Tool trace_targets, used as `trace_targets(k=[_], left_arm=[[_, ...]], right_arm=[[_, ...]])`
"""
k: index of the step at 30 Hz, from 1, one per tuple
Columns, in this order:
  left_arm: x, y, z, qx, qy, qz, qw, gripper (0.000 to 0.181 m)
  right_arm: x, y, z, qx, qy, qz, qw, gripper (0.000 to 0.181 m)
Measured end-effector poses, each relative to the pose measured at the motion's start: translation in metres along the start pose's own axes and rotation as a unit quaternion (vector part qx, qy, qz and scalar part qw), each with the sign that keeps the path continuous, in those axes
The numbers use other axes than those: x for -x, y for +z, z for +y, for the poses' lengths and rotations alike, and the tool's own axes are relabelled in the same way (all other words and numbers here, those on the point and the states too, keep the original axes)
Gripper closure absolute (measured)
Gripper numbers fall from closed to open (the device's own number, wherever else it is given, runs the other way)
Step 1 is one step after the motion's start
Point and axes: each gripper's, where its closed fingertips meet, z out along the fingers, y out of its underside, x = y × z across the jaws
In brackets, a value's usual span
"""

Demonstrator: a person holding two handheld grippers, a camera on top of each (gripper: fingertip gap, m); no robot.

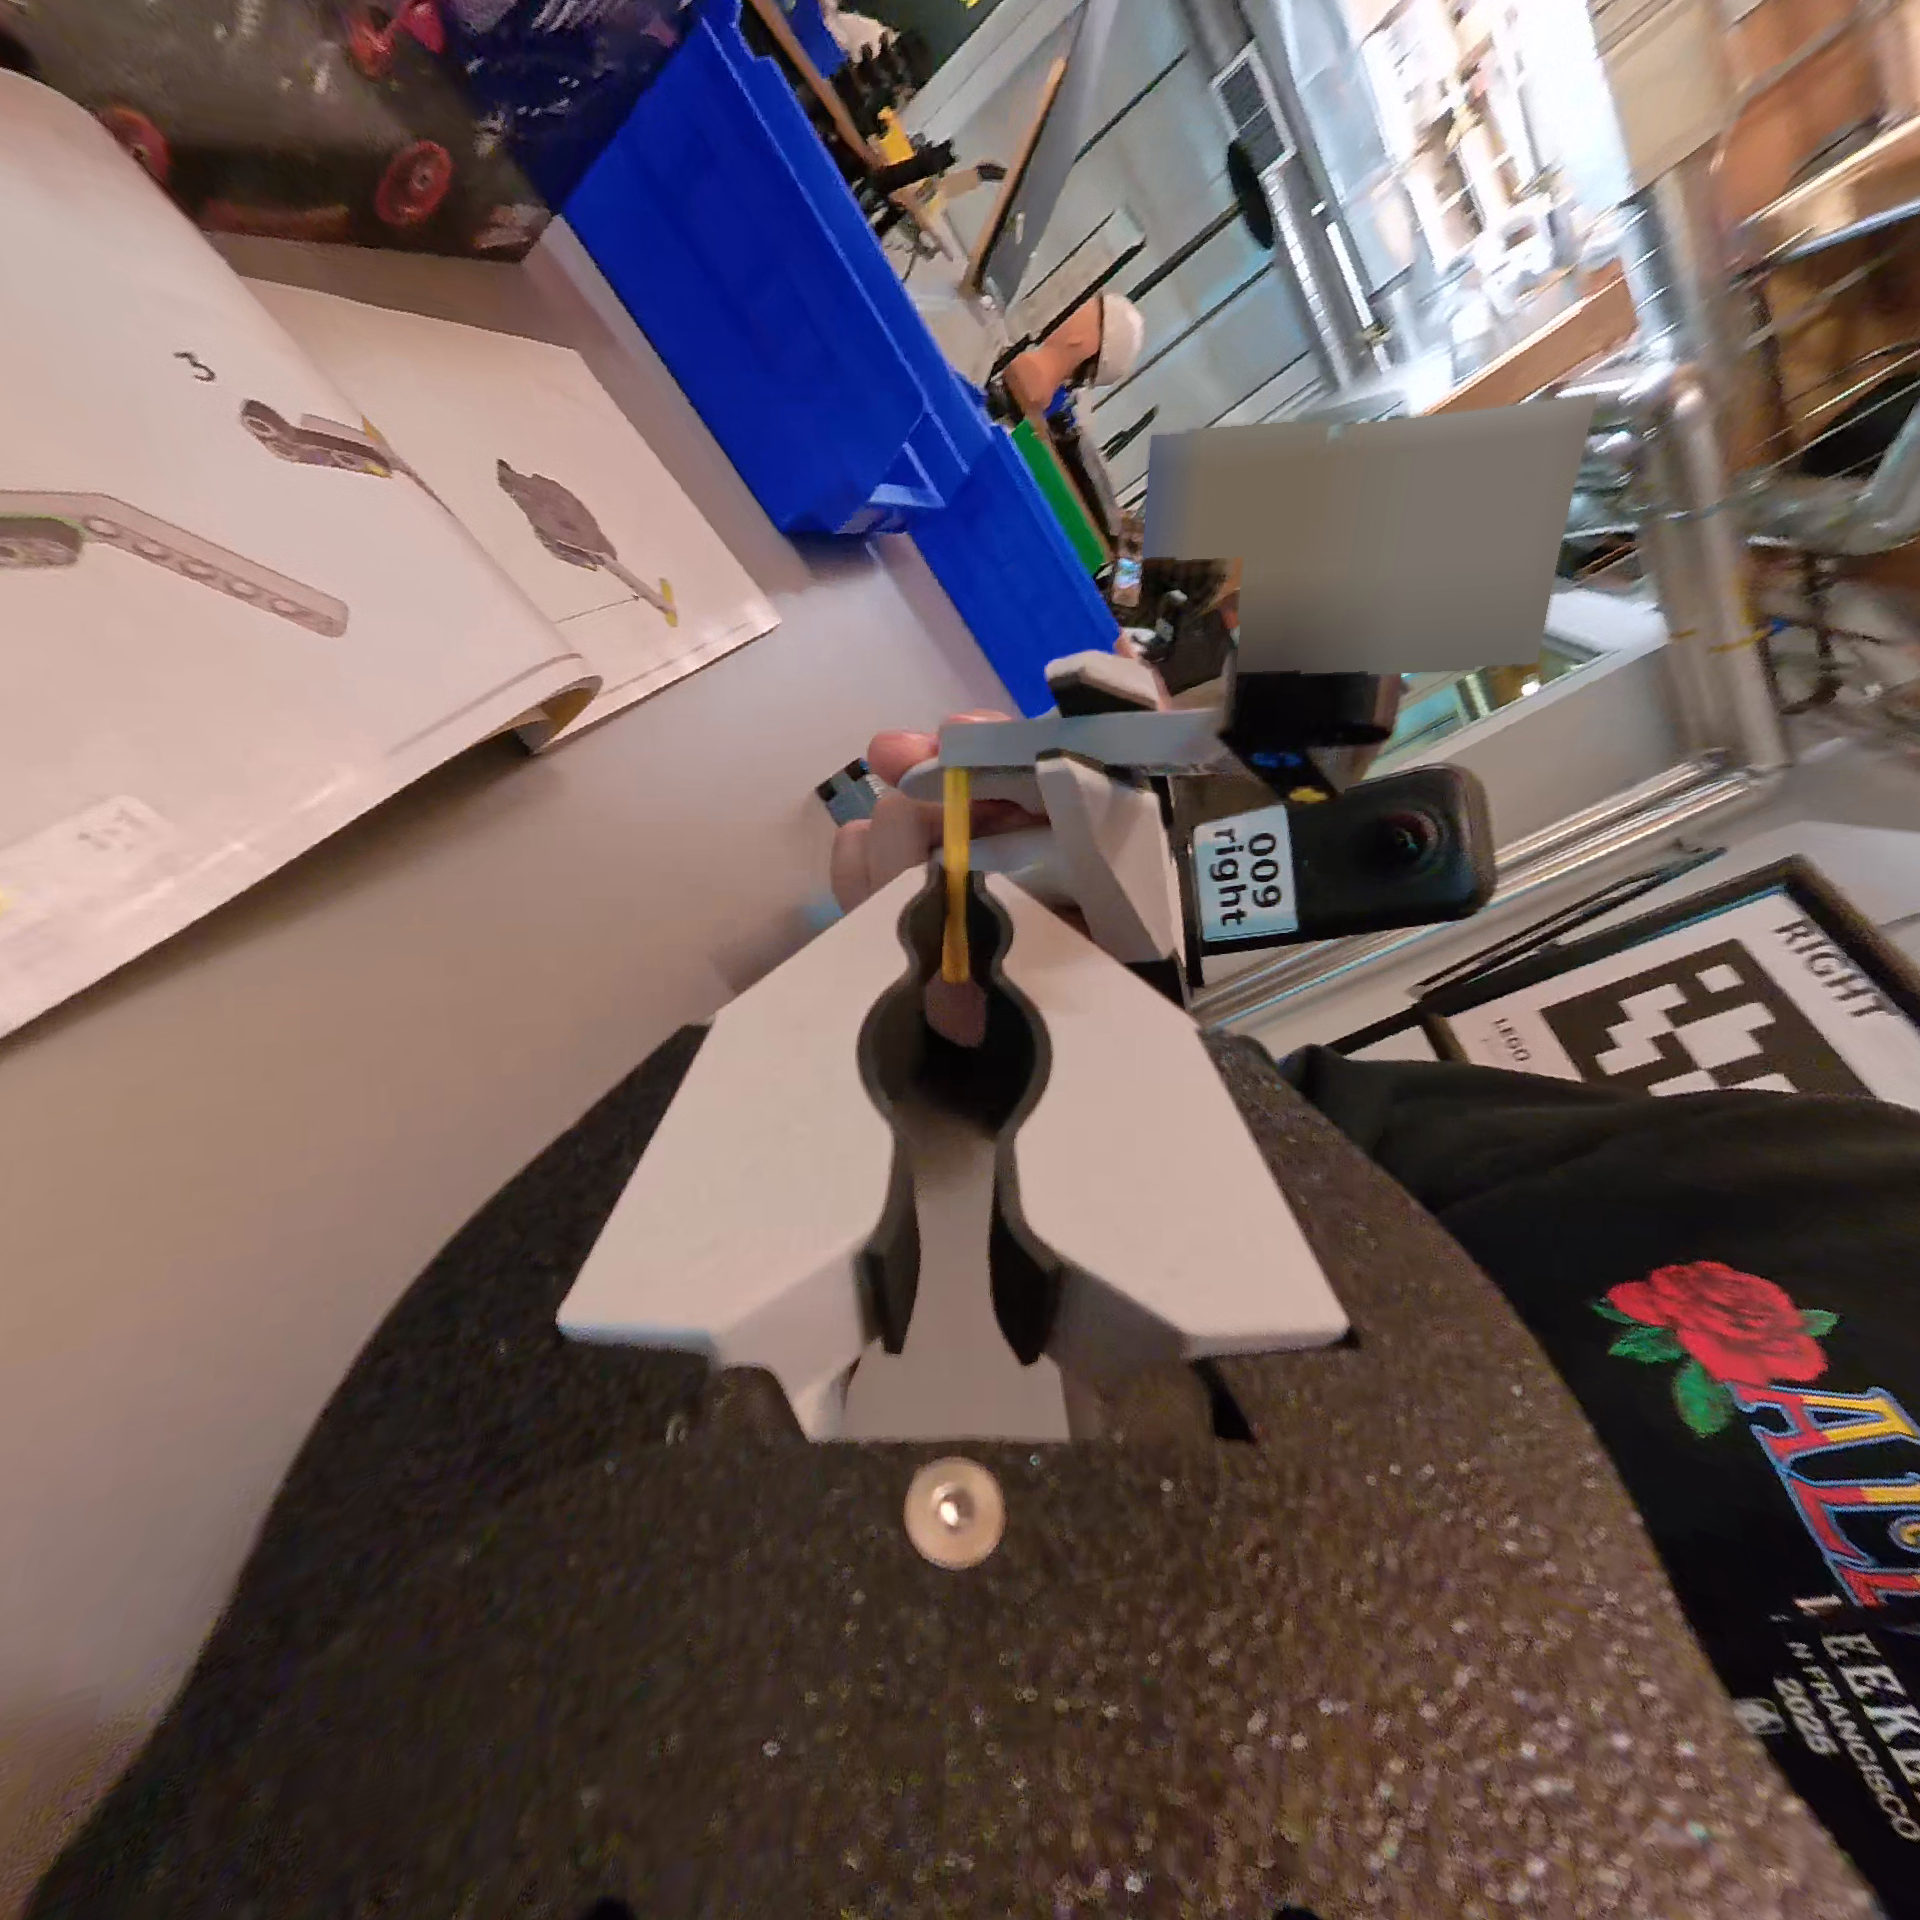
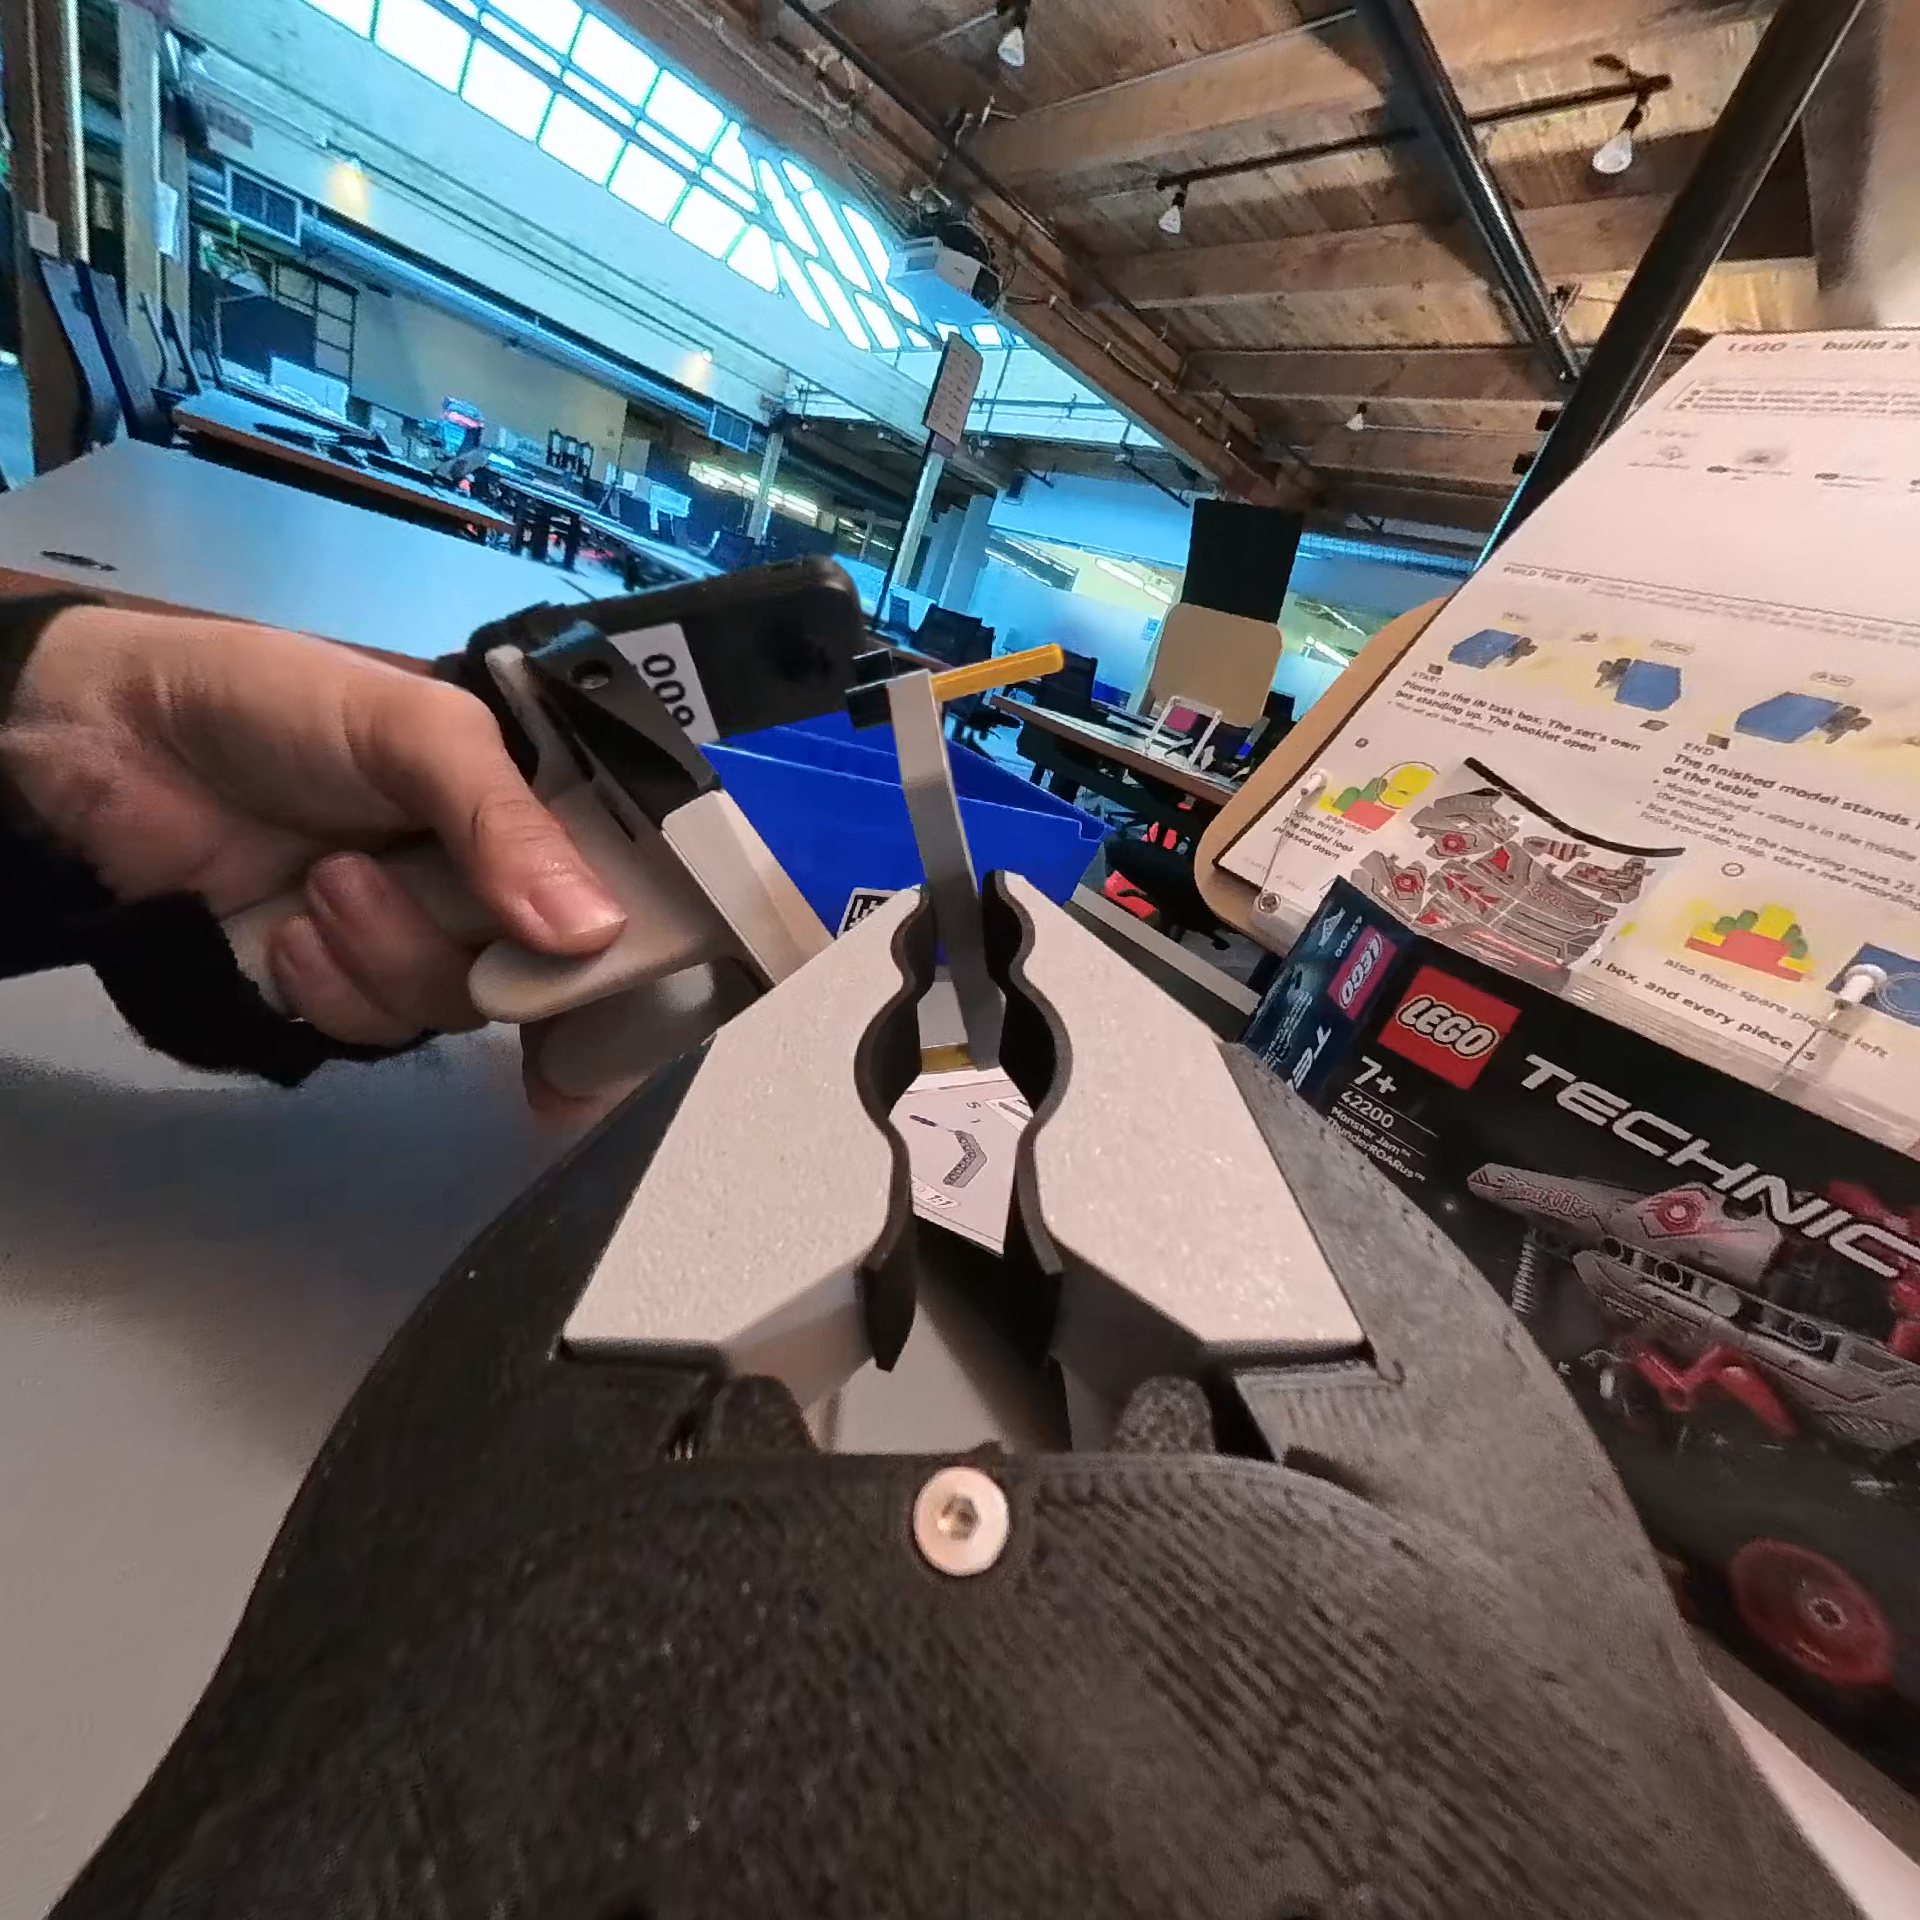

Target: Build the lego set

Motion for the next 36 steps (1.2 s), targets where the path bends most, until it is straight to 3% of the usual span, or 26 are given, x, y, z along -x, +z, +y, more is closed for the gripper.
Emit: trace_targets(k=[2, 5, 7, 11, 19, 28, 34, 36], left_arm=[[0.002, 0.0, -0.002, -0.008, 0.01, -0.007, 1.0, 0.18], [0.01, 0.0, -0.006, -0.003, 0.093, -0.093, 0.991, 0.18], [0.006, 0.001, -0.006, 0.001, 0.113, -0.111, 0.987, 0.18], [-0.002, 0.0, -0.007, -0.027, 0.004, -0.008, 1.0, 0.18], [-0.015, 0.005, -0.014, -0.073, -0.122, 0.117, 0.983, 0.18], [-0.023, 0.013, -0.018, -0.109, -0.171, 0.163, 0.965, 0.18], [-0.014, 0.016, -0.018, -0.114, -0.067, 0.057, 0.99, 0.179], [-0.018, 0.017, -0.017, -0.113, -0.078, 0.069, 0.988, 0.179]], right_arm=[[-0.004, -0.001, 0.001, 0.002, 0.033, 0.005, 0.999, 0.174], [-0.015, -0.002, 0.006, -0.014, 0.161, 0.01, 0.987, 0.174], [-0.016, -0.003, 0.002, -0.034, 0.185, 0.009, 0.982, 0.174], [-0.014, -0.004, -0.005, -0.047, 0.186, 0.005, 0.981, 0.174], [-0.023, -0.01, -0.015, -0.094, 0.232, 0.005, 0.968, 0.174], [-0.03, -0.016, -0.022, -0.106, 0.189, 0.019, 0.976, 0.174], [-0.029, -0.014, -0.014, -0.066, 0.117, 0.043, 0.99, 0.174], [-0.024, -0.013, -0.017, -0.065, 0.09, 0.04, 0.993, 0.173]])
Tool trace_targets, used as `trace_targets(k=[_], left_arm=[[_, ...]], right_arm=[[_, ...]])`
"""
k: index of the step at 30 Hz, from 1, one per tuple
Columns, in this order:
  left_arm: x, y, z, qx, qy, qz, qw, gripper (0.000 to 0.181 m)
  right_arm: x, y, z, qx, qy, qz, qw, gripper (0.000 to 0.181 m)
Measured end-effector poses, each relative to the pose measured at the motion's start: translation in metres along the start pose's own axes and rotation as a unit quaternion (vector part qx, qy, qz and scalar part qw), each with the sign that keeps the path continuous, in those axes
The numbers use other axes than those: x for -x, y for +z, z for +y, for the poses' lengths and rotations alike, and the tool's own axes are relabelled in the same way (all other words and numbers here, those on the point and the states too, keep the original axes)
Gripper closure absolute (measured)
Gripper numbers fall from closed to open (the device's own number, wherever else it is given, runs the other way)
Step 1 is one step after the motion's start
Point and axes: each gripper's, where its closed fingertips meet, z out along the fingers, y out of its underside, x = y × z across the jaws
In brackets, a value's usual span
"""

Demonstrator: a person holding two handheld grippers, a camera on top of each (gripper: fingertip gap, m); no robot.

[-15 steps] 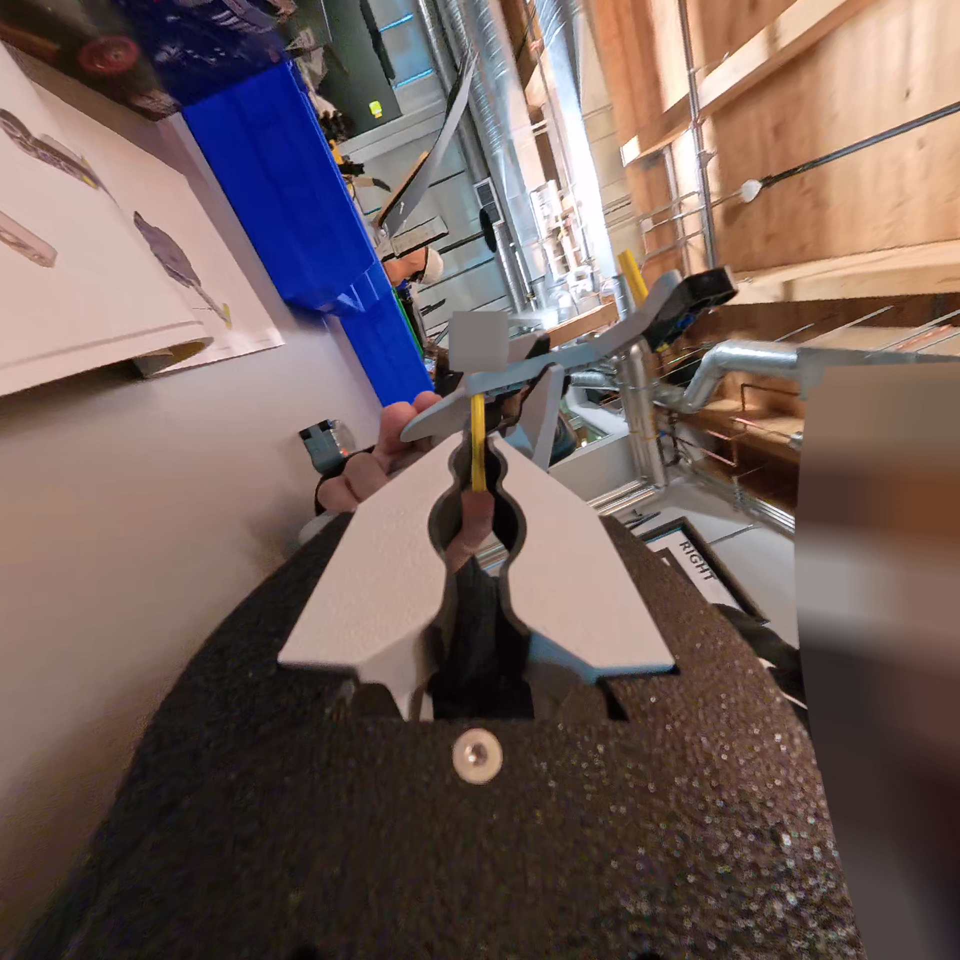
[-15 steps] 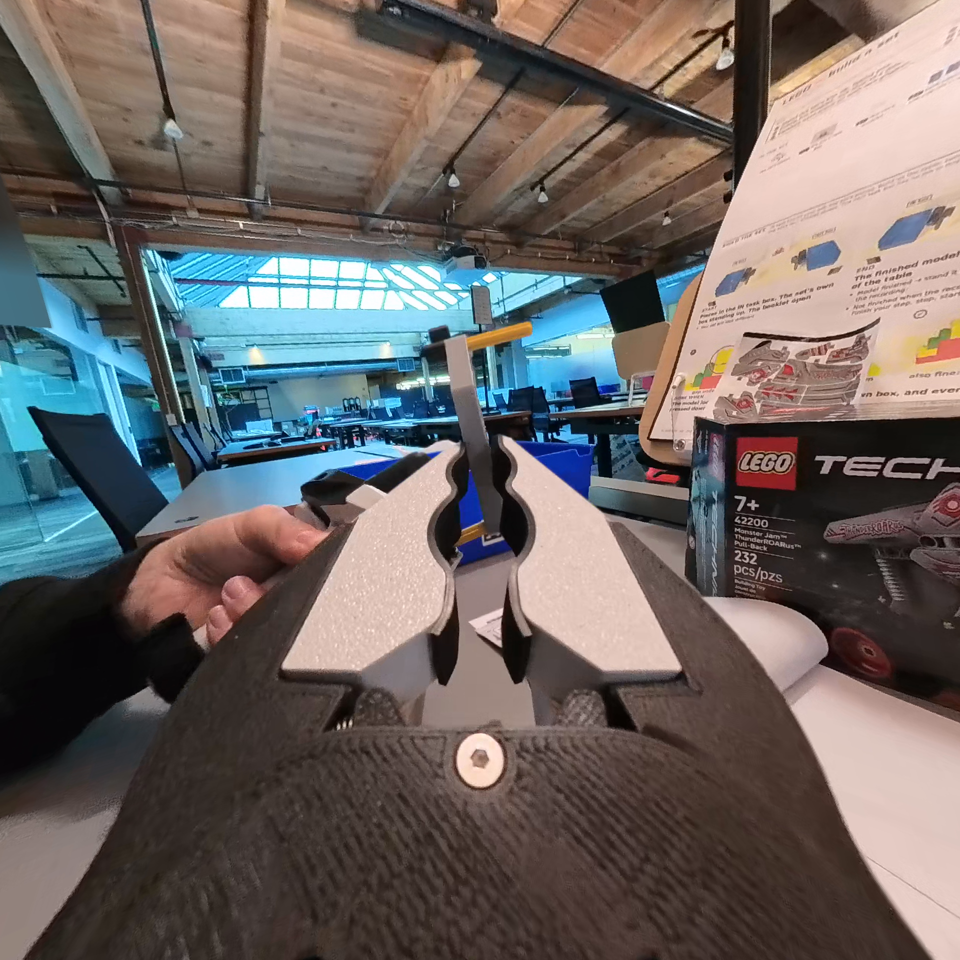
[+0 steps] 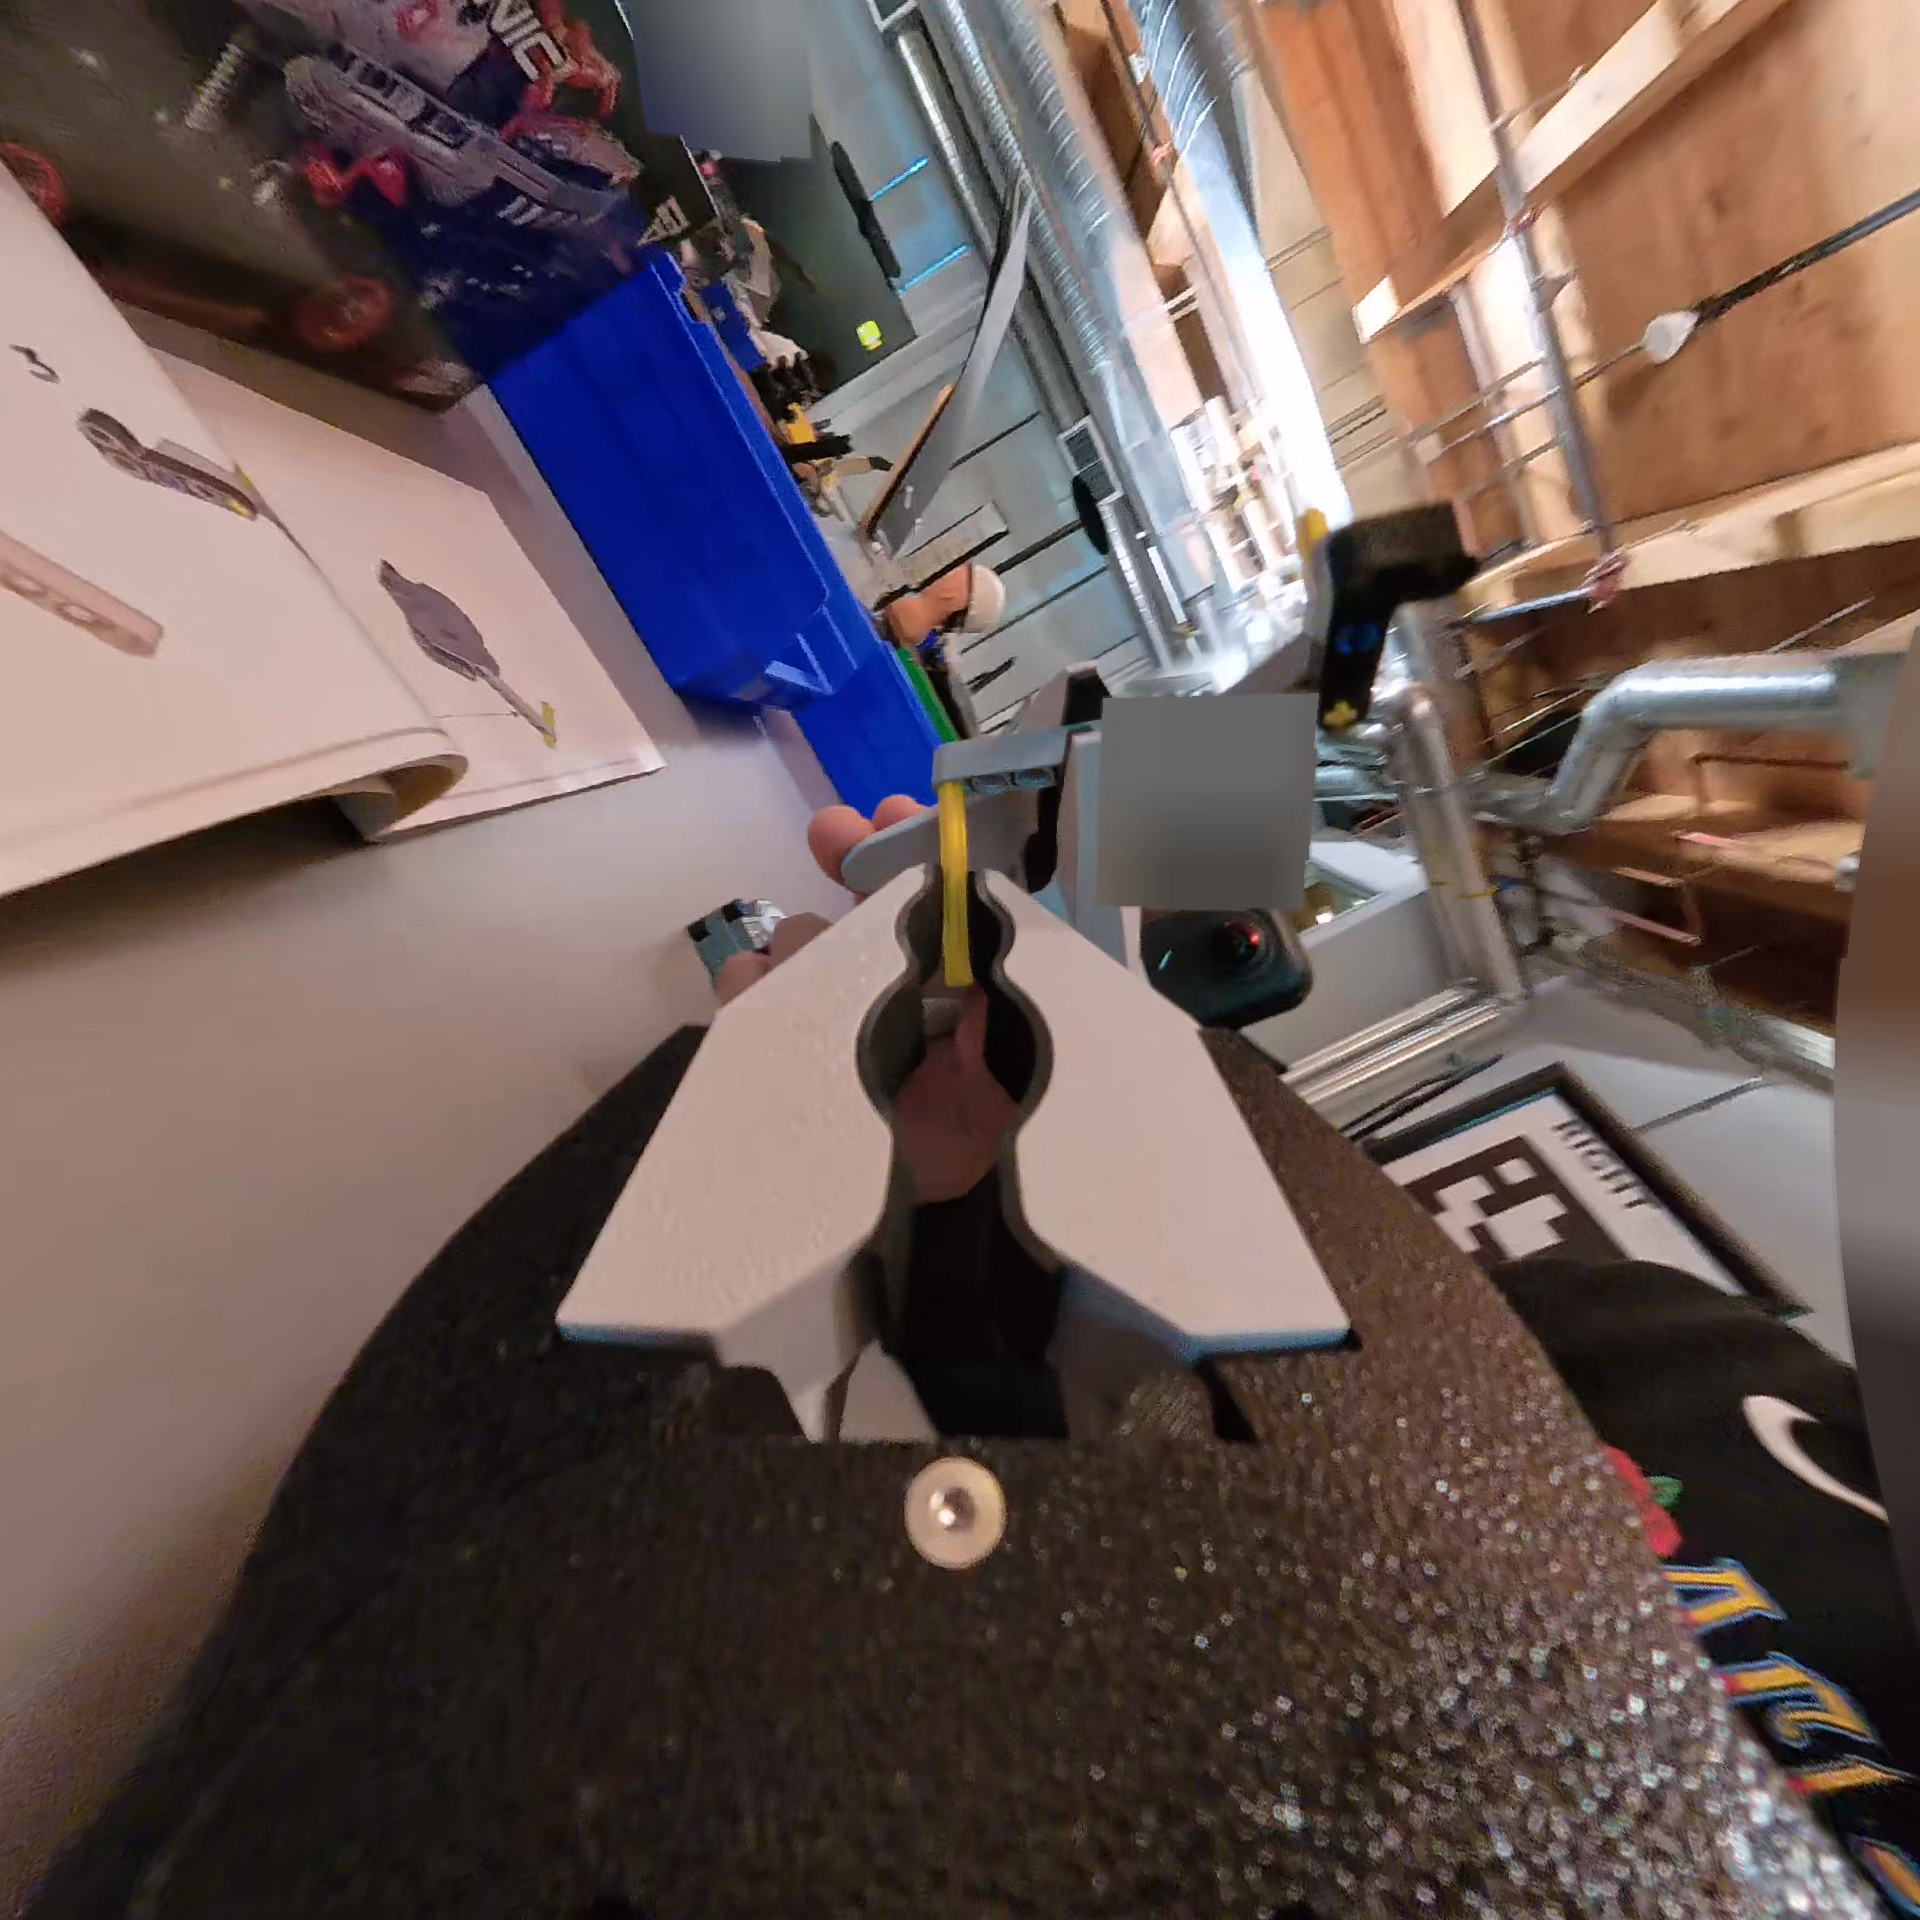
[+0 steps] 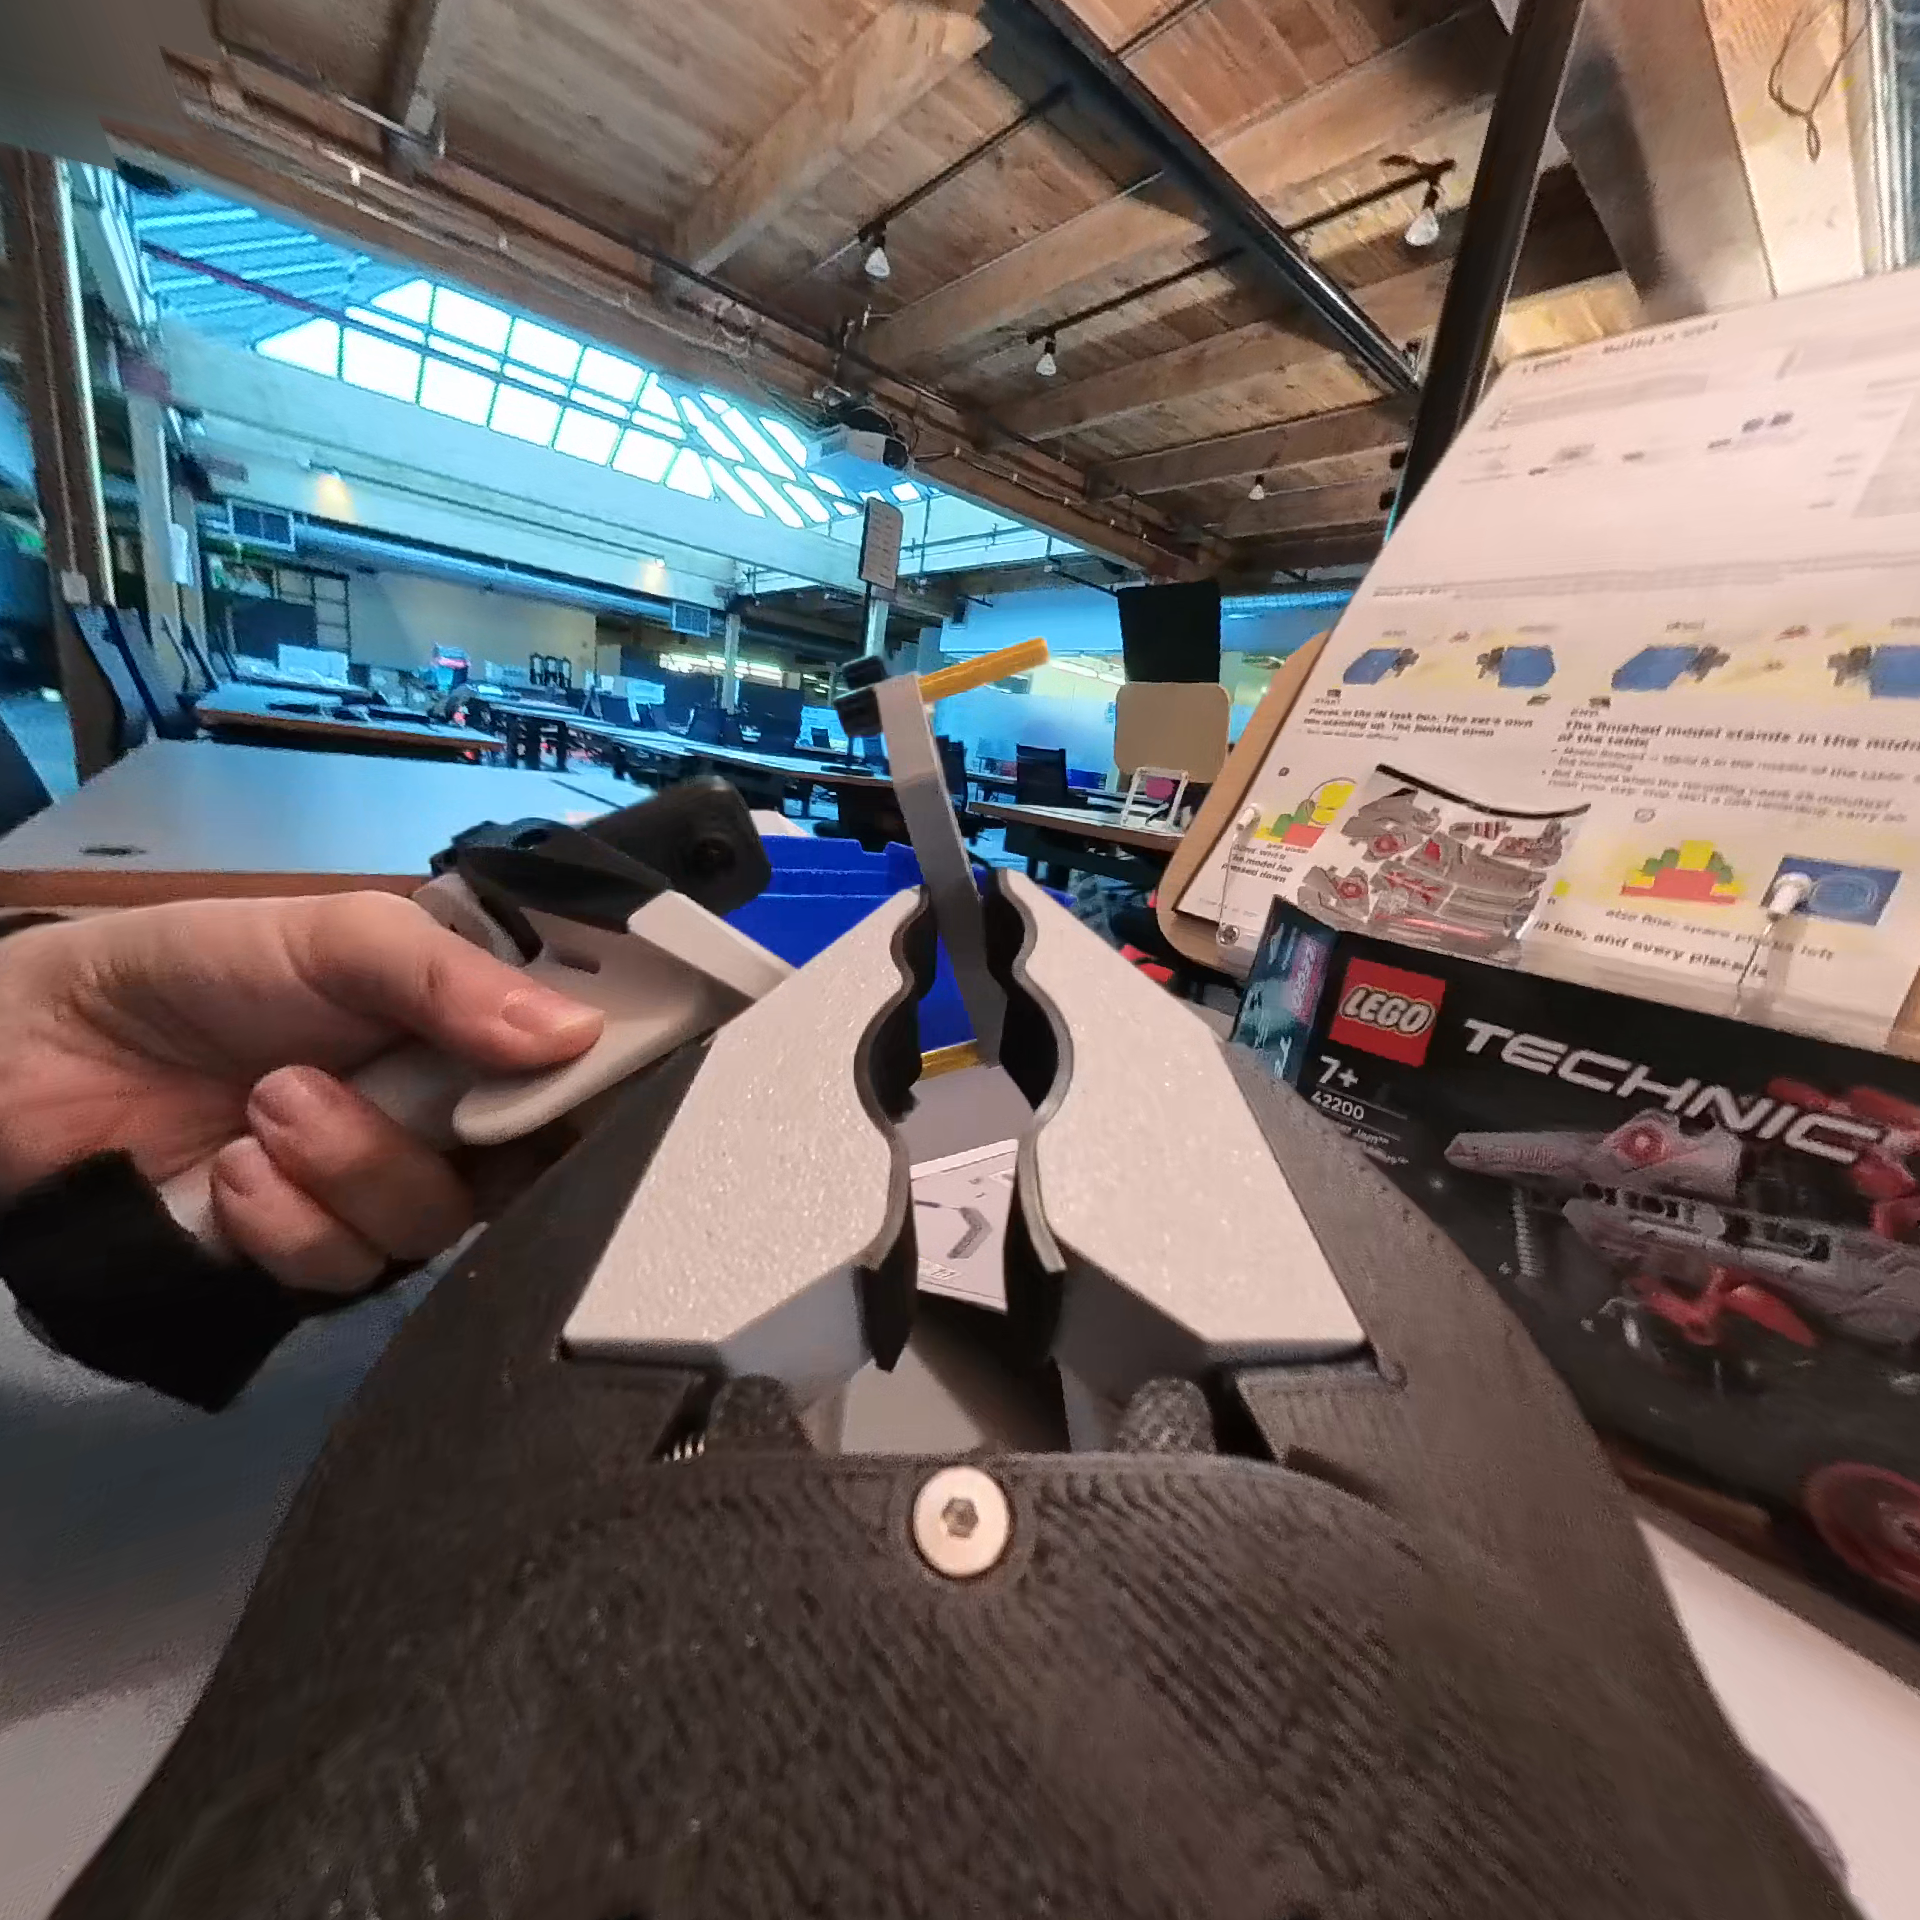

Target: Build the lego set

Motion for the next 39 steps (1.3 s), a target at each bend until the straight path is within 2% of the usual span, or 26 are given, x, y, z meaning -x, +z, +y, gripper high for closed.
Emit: trace_targets(k=[3, 4, 8, 15, 19, 31, 33, 36, 39], left_arm=[[-0.001, 0.001, 0.001, -0.01, -0.094, 0.069, 0.993, 0.18], [0.004, 0.001, 0.001, -0.01, -0.093, 0.064, 0.994, 0.18], [0.013, -0.001, 0.0, 0.011, 0.063, -0.042, 0.997, 0.179], [0.015, -0.004, -0.002, 0.027, 0.143, -0.094, 0.985, 0.179], [0.016, -0.006, -0.005, 0.033, 0.195, -0.13, 0.972, 0.179], [0.014, -0.01, -0.008, 0.038, 0.217, -0.144, 0.965, 0.179], [0.014, -0.012, -0.009, 0.037, 0.218, -0.145, 0.964, 0.179], [0.012, -0.012, -0.009, 0.041, 0.211, -0.136, 0.967, 0.179], [0.013, -0.01, -0.005, 0.052, 0.219, -0.139, 0.964, 0.179]], right_arm=[[0.003, 0.0, 0.001, 0.013, -0.038, -0.007, 0.999, 0.173], [0.002, 0.0, 0.006, 0.028, -0.043, -0.007, 0.999, 0.173], [-0.009, -0.002, 0.011, 0.023, 0.036, -0.006, 0.999, 0.174], [-0.005, -0.001, 0.009, 0.026, 0.064, -0.032, 0.997, 0.173], [-0.005, -0.002, 0.007, 0.027, 0.044, -0.031, 0.998, 0.174], [-0.001, -0.003, 0.004, 0.026, -0.017, -0.03, 0.999, 0.174], [-0.004, -0.005, 0.002, 0.021, -0.007, -0.026, 0.999, 0.166], [-0.001, -0.006, 0.002, 0.021, -0.003, -0.04, 0.999, 0.174], [0.002, -0.003, 0.01, 0.051, -0.005, -0.051, 0.997, 0.175]])
